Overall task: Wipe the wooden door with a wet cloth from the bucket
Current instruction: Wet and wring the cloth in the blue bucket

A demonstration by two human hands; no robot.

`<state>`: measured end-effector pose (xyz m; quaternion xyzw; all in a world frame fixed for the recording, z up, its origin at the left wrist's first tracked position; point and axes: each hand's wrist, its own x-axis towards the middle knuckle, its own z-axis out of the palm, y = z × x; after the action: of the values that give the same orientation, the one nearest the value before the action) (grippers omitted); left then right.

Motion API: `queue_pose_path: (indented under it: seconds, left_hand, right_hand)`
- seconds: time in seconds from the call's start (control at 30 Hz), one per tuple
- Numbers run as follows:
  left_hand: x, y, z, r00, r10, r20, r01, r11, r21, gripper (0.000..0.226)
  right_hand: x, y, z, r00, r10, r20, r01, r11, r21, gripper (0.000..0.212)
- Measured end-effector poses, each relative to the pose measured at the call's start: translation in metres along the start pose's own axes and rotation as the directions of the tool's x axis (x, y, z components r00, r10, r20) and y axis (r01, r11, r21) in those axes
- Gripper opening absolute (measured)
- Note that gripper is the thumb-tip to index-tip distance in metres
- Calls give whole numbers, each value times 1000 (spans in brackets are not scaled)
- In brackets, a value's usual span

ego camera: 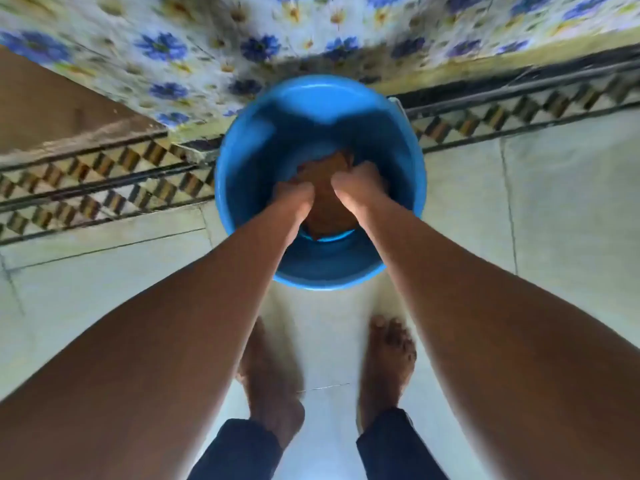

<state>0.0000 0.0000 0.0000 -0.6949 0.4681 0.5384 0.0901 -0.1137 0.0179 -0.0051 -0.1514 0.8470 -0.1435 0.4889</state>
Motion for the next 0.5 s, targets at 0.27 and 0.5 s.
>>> queue_pose_path:
  seconds: [0.27, 0.5]
  left_hand:
    - [-20, 44, -24, 999, -2, 33, 3, 999, -42, 45]
    - [32, 10, 4, 991, -132, 0, 126, 942, -310, 52]
  right_hand:
    - [29, 5, 15, 999, -24, -42, 23, 1000, -12, 40]
    - [41, 9, 20, 999, 31, -12, -31, 999, 39, 35]
